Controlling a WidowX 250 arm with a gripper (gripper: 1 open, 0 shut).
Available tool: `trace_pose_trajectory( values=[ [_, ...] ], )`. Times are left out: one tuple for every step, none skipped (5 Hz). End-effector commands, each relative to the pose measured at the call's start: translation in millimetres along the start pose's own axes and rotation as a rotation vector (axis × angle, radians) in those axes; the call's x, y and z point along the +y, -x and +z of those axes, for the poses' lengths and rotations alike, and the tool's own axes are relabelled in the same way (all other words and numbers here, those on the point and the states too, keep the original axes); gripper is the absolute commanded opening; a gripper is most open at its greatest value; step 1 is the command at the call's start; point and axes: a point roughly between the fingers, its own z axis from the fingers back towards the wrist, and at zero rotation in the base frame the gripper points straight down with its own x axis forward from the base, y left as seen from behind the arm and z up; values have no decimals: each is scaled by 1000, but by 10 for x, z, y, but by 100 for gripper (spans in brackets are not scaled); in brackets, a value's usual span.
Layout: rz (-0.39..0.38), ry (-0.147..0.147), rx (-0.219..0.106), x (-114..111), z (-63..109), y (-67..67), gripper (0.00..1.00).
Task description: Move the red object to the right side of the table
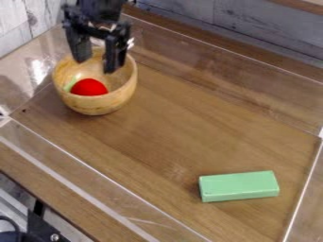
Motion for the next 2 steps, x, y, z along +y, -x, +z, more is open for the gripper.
trace_pose_trajectory(
  values=[
    [-109, -11, -56, 53, -65, -49, 100],
    [-214, -22, -66, 76, -190, -96, 100]
  ],
)
